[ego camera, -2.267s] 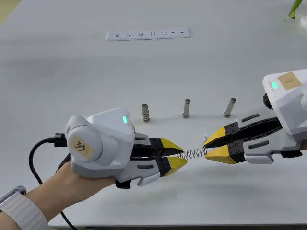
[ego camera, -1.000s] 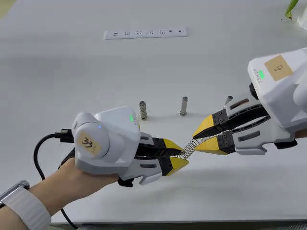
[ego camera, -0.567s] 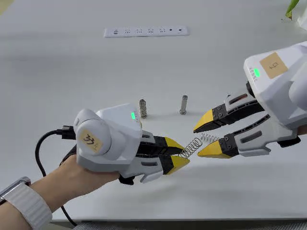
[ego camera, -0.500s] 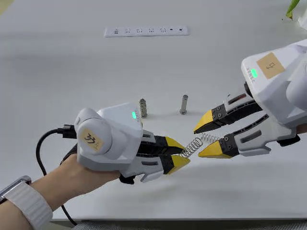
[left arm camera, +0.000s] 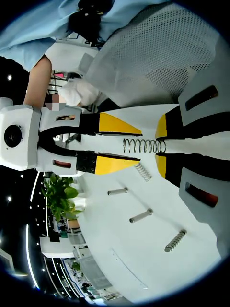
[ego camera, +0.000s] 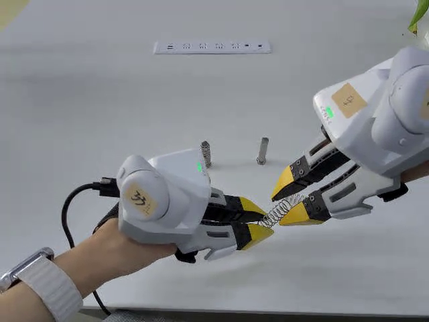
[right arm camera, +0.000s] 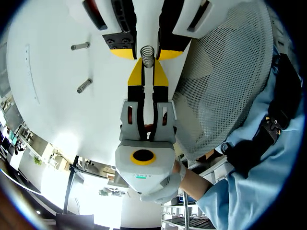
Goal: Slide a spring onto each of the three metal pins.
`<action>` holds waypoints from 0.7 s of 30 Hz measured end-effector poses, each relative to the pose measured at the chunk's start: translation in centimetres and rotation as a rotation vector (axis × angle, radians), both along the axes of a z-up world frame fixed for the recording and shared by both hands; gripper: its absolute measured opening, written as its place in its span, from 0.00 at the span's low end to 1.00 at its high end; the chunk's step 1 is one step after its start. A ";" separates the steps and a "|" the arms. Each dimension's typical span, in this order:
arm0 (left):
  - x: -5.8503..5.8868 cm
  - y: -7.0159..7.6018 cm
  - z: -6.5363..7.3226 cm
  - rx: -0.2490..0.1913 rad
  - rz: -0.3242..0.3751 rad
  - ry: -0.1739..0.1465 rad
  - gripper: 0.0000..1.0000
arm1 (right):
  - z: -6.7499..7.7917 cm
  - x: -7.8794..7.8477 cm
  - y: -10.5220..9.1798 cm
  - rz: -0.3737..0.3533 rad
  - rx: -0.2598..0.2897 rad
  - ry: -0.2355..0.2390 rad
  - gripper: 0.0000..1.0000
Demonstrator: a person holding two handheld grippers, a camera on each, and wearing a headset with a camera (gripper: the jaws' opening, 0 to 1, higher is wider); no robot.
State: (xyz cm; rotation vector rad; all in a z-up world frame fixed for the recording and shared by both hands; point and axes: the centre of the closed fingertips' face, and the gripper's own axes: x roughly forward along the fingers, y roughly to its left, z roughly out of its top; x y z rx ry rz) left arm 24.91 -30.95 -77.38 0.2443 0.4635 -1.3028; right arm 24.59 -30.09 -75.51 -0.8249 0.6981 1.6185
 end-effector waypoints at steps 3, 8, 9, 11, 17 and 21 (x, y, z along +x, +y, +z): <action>0.1 -0.1 0.1 -0.006 0.003 -0.001 0.06 | -0.1 -0.3 0.2 0.005 -0.008 0.012 0.12; 0.1 -0.3 0.3 -0.015 0.007 -0.002 0.06 | -0.2 -0.6 0.3 0.008 -0.012 0.017 0.11; 0.1 -0.3 0.3 -0.015 0.008 -0.001 0.06 | -0.2 -0.6 0.2 0.007 -0.014 0.019 0.11; 0.1 -0.3 0.3 -0.017 0.008 -0.003 0.06 | -0.3 -0.6 0.2 0.005 -0.016 0.019 0.10; 0.1 -0.6 0.6 -0.029 0.011 -0.008 0.06 | -0.4 -0.8 0.1 0.003 -0.020 0.024 0.10; 0.1 -0.9 0.7 -0.036 0.010 -0.010 0.06 | -0.4 -0.8 0.0 0.001 -0.023 0.022 0.08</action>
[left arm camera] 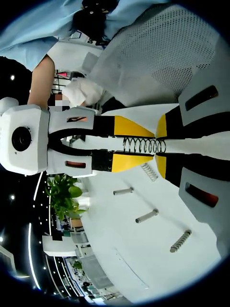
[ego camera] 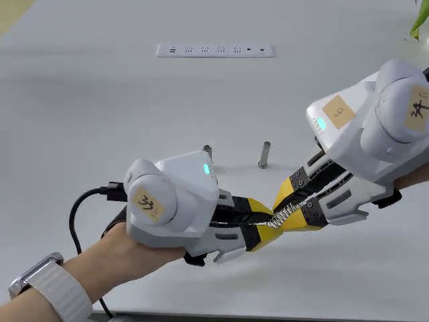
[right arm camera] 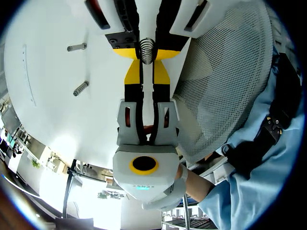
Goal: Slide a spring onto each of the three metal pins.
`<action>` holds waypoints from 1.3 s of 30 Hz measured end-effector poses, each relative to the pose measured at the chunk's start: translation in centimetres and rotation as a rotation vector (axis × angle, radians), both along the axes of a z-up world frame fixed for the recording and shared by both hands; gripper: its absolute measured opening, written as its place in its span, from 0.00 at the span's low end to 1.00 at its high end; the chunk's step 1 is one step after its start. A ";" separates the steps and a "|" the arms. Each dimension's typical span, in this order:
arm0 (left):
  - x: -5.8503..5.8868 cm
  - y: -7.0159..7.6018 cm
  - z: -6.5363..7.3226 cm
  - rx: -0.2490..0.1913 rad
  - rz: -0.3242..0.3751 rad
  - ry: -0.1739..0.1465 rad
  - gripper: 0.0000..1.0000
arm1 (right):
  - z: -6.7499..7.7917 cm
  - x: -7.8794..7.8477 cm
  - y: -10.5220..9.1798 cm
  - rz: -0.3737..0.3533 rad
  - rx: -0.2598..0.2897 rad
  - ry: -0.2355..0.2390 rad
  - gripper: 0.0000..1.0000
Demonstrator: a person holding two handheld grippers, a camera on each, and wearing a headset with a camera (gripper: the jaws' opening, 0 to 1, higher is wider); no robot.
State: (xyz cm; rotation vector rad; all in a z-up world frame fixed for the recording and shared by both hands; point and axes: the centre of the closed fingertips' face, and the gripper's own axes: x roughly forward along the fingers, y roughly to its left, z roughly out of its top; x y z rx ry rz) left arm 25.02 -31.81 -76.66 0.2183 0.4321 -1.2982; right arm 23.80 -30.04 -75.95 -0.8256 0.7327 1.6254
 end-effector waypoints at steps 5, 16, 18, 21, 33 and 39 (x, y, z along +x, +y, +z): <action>0.0 -0.1 0.0 0.000 0.002 -0.001 0.06 | -0.2 0.0 -0.2 -0.002 -0.009 0.008 0.08; -0.2 -0.4 -0.2 -0.003 0.004 0.006 0.07 | -0.3 0.0 -0.4 -0.013 -0.027 0.032 0.07; -0.2 -0.5 -0.2 -0.003 0.006 0.004 0.07 | -0.4 0.0 -0.5 -0.011 -0.030 0.032 0.07; 0.0 -0.5 -0.3 0.000 0.021 -0.003 0.07 | -0.5 0.1 -0.5 -0.013 -0.033 0.025 0.07; 0.2 -0.1 -0.5 -0.014 0.065 0.003 0.11 | -0.7 0.5 -0.4 -0.018 -0.033 0.027 0.07; 0.8 1.1 -1.2 -0.006 0.147 0.011 0.25 | -0.7 0.7 -0.4 -0.026 -0.031 0.026 0.07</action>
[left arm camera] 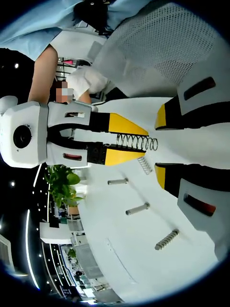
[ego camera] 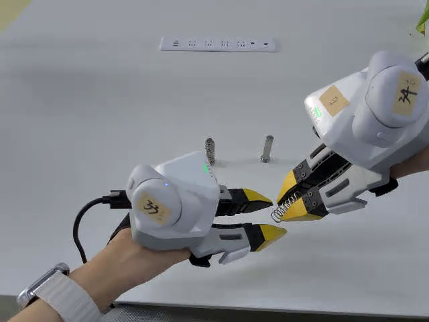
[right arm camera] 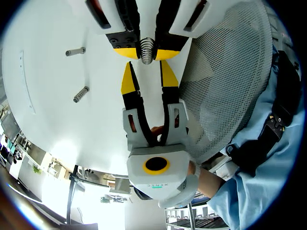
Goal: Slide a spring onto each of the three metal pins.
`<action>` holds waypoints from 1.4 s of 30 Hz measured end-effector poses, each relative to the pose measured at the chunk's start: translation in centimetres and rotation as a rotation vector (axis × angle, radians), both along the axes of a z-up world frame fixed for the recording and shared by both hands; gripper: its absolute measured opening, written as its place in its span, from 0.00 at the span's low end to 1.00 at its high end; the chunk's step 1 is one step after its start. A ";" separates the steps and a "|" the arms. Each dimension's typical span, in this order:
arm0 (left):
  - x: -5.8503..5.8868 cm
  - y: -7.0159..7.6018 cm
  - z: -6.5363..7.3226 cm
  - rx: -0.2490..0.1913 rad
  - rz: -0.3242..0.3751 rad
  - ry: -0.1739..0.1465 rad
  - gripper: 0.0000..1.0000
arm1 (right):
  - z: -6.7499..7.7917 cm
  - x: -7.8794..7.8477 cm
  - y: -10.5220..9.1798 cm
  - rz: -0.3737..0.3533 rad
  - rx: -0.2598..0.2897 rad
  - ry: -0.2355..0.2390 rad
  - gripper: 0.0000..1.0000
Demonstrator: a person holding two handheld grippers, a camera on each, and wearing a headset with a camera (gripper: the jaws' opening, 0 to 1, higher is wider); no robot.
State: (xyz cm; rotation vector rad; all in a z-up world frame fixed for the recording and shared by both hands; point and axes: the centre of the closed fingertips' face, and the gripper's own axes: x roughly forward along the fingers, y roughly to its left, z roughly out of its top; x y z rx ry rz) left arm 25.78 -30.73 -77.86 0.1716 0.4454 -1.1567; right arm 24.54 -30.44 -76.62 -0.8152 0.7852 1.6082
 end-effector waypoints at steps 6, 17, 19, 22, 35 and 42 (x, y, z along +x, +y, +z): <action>1.1 1.5 -0.3 -0.017 0.112 0.024 0.37 | -0.2 0.3 -0.2 -0.006 -0.004 0.005 0.07; 2.4 4.8 -0.6 -0.025 0.281 0.060 0.56 | -0.4 0.3 -0.6 0.001 -0.013 0.006 0.08; 2.7 5.2 -0.2 -0.024 0.297 0.052 0.59 | -0.4 0.3 -0.6 0.002 -0.014 0.012 0.08; 3.1 5.6 -0.2 -0.006 0.321 0.058 0.66 | -0.6 0.5 -0.8 0.012 -0.022 0.009 0.08; 4.5 8.1 0.4 0.018 0.459 0.005 0.89 | 0.2 2.2 -1.6 0.036 -0.046 -0.009 0.08; 4.9 8.7 0.2 0.047 0.486 -0.025 0.97 | 1.1 5.6 -2.1 0.080 -0.099 -0.080 0.08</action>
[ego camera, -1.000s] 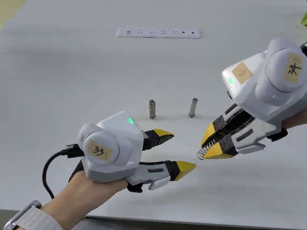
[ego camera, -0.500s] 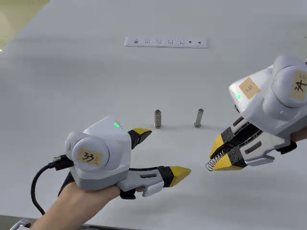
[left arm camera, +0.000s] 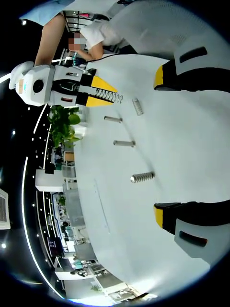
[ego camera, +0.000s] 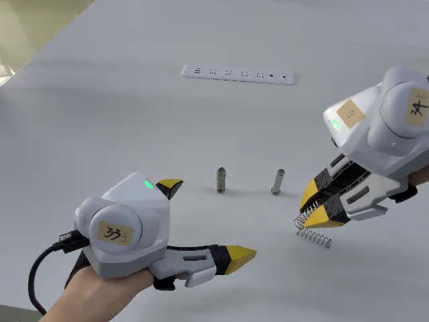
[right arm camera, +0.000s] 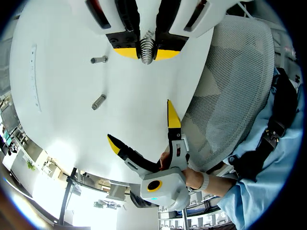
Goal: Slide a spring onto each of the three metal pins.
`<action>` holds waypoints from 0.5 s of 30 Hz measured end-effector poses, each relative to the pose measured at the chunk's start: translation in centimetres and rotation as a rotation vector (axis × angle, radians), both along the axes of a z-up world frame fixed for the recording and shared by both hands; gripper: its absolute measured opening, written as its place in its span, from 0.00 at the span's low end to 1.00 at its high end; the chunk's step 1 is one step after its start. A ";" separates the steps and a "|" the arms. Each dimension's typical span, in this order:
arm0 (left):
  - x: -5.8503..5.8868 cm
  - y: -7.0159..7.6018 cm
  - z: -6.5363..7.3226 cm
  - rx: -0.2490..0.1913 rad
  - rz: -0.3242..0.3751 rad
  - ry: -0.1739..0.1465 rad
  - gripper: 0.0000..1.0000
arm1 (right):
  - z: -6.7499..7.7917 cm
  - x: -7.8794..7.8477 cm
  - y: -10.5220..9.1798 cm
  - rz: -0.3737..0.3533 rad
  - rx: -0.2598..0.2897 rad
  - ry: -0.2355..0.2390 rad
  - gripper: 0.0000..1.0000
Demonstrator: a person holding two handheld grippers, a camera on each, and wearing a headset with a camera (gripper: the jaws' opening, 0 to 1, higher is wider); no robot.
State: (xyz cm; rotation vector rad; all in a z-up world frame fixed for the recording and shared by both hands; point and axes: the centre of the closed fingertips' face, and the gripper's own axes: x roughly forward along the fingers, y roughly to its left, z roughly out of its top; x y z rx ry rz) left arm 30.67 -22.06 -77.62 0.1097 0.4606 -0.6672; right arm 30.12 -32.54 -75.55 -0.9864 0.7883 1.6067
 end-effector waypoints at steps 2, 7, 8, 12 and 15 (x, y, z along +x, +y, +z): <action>0.1 0.1 0.0 -0.007 0.007 -0.004 0.98 | 0.3 0.7 0.0 0.014 -0.019 -0.017 0.08; 0.2 0.4 -0.4 -0.005 0.022 0.008 0.99 | 0.5 3.5 0.3 0.051 -0.049 -0.064 0.08; 0.2 0.5 -0.4 -0.006 0.021 0.010 0.99 | 0.6 3.9 0.3 0.058 -0.057 -0.073 0.08; 0.4 1.0 -0.5 -0.007 0.039 0.014 0.99 | 0.4 5.4 0.4 0.102 -0.111 -0.119 0.08; 0.5 1.2 -0.5 -0.011 0.047 0.016 0.99 | 0.2 6.4 0.7 0.122 -0.135 -0.141 0.08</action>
